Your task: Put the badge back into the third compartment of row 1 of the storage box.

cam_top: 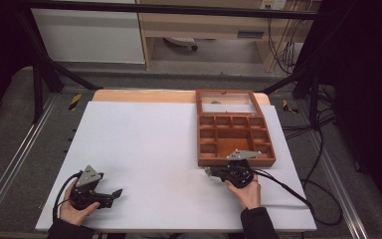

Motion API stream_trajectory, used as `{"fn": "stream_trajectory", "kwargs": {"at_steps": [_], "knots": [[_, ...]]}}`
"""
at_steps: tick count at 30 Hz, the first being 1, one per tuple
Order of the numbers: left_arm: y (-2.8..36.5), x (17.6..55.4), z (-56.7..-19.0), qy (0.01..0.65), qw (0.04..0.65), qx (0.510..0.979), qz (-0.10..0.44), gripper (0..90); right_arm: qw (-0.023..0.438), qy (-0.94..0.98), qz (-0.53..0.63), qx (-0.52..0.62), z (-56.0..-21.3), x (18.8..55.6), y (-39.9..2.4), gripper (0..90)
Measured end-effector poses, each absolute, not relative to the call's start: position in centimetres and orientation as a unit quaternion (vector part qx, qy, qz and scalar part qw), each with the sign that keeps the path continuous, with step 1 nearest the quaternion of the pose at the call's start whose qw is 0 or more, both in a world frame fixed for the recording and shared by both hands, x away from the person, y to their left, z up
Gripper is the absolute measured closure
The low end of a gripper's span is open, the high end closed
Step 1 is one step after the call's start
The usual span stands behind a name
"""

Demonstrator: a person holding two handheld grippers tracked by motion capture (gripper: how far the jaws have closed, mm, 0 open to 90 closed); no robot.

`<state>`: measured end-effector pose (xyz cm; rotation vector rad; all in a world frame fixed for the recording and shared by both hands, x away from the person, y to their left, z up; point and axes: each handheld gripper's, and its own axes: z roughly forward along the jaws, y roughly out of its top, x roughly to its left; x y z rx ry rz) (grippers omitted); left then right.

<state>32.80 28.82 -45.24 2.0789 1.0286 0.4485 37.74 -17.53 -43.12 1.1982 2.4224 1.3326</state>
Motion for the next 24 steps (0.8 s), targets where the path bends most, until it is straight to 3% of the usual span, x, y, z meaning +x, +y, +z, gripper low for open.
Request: {"fn": "stream_trajectory", "kwargs": {"at_steps": [24], "knots": [[28.9,32.8,-45.2,0.403,0.379,0.814,0.177,5.9,0.089,0.797,0.451,0.393,-41.3,37.1,-18.8,88.7]]}}
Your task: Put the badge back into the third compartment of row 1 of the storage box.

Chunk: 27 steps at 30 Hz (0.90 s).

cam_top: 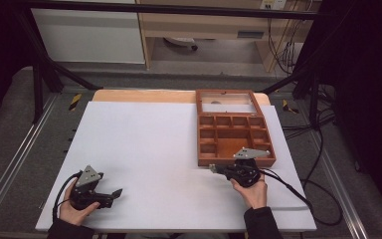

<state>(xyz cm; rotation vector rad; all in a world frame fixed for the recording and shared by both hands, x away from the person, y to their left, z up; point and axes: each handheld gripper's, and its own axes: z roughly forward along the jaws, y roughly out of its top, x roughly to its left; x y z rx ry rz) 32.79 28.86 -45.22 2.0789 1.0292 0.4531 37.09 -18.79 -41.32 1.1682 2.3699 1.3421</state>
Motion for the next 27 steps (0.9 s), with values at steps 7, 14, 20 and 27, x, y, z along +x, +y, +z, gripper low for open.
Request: {"fn": "stream_trajectory", "kwargs": {"at_steps": [7,14,20,27], "knots": [[28.9,32.8,-45.2,0.404,0.38,0.813,0.177,5.9,0.096,0.794,0.451,0.395,-40.9,37.0,-19.1,88.7],[28.9,32.8,-45.2,0.404,0.379,0.813,0.177,5.9,0.105,0.793,0.45,0.398,-40.4,36.8,-19.6,88.7],[28.8,32.8,-45.2,0.404,0.379,0.813,0.178,5.9,0.111,0.792,0.451,0.397,-40.1,36.8,-19.9,88.7],[28.8,32.8,-45.2,0.405,0.379,0.813,0.178,5.9,0.118,0.785,0.454,0.403,-39.4,36.8,-20.4,88.7]]}}
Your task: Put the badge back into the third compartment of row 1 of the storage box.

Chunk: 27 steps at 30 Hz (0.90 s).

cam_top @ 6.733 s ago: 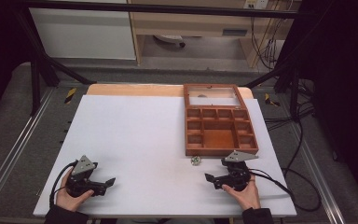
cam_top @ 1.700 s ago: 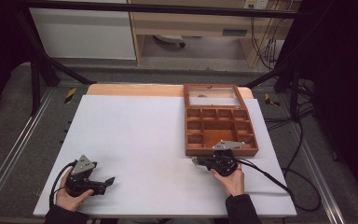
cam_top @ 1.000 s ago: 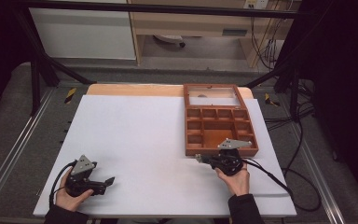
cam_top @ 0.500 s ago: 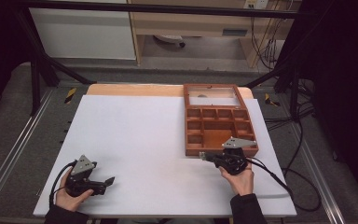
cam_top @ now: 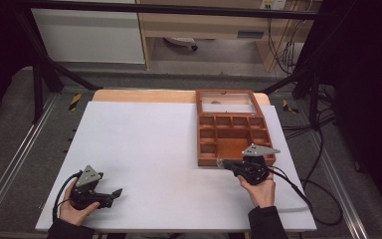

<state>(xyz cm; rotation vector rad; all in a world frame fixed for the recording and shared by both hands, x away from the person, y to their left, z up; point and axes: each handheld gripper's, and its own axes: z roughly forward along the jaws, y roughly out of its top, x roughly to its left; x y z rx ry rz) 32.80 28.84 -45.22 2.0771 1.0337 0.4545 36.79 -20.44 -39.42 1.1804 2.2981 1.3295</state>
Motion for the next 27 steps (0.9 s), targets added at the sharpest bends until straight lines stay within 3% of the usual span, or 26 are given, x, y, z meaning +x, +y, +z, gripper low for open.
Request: {"fn": "stream_trajectory", "kwargs": {"at_steps": [27], "knots": [[28.9,32.8,-45.2,0.406,0.378,0.812,0.18,6.0,0.15,0.767,0.47,0.41,-37.0,37.3,-21.6,88.7]]}}
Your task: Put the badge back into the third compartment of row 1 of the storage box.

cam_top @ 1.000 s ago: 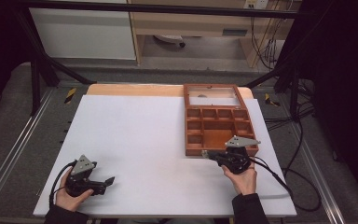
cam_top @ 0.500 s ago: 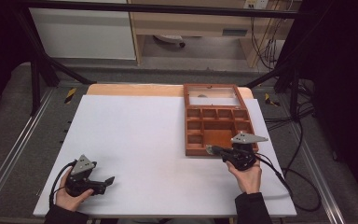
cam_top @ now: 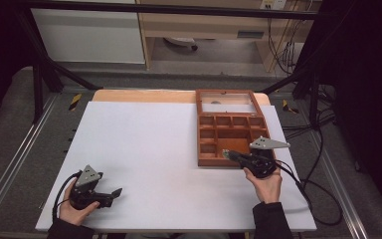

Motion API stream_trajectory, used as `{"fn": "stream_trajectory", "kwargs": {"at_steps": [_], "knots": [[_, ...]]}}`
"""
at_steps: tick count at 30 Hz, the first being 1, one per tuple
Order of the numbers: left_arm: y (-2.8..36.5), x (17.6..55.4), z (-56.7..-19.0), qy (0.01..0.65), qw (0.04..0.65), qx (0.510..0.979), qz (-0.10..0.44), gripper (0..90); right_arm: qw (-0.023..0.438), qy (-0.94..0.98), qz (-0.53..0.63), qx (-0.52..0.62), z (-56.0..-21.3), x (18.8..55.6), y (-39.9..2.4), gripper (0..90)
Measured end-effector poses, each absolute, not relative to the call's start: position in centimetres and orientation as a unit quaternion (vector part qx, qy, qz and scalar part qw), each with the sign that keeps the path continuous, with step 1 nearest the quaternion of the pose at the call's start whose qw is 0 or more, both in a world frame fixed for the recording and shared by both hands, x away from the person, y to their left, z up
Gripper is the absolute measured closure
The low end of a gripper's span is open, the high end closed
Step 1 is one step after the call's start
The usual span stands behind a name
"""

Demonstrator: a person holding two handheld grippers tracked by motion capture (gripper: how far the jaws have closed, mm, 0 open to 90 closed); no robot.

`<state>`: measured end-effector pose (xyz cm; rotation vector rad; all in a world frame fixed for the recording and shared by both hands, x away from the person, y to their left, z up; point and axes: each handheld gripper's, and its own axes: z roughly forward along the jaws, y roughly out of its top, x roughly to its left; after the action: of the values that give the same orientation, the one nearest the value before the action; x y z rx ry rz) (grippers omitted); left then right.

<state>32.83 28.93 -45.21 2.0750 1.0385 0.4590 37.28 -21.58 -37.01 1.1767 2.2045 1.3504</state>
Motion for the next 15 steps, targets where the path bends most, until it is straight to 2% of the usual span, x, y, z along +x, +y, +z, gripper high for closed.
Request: {"fn": "stream_trajectory", "kwargs": {"at_steps": [15], "knots": [[28.95,32.83,-45.19,0.406,0.378,0.812,0.181,6.0,0.17,0.761,0.462,0.422,-36.02,38.3,-22.12,88.7]]}}
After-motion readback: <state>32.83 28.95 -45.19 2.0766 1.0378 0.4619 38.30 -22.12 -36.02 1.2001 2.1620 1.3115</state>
